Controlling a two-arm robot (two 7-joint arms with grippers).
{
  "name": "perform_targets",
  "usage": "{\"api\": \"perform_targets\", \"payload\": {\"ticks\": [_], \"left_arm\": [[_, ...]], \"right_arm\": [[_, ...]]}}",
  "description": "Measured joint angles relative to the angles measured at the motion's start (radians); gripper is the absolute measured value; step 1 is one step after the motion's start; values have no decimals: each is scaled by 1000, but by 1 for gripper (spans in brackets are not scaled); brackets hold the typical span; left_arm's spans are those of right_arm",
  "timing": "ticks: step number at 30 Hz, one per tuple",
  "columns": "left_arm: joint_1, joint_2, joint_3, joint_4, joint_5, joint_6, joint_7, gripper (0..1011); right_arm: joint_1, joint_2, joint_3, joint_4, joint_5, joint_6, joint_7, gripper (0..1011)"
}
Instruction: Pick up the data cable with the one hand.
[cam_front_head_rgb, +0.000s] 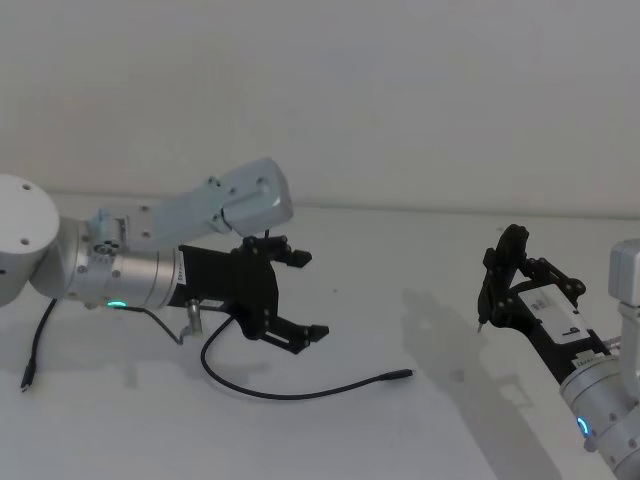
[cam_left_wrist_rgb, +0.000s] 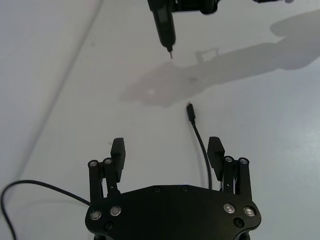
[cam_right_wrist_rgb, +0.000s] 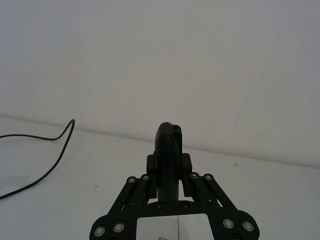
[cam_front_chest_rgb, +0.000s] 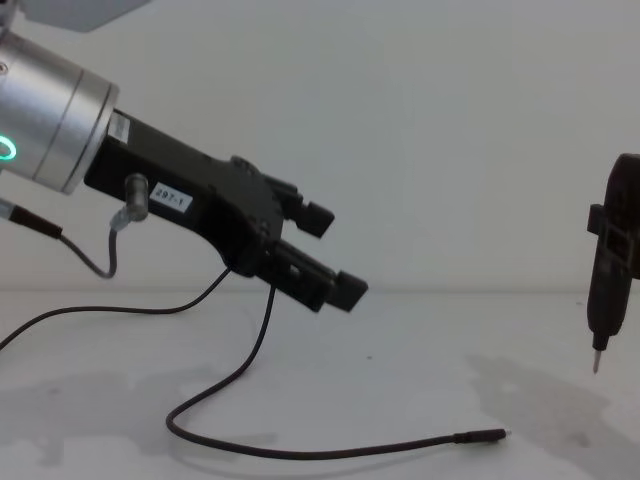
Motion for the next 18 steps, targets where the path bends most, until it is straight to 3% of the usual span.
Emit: {"api": "perform_targets", "payload": {"ticks": [10,18], "left_arm": [[1,-9,26,-5,-17,83,-2,1001],[1,-19,52,5,-19,109,1,1001]], "right_arm": [[0,0,0,0,0,0,0,268],[0,0,0,0,0,0,0,268]]}}
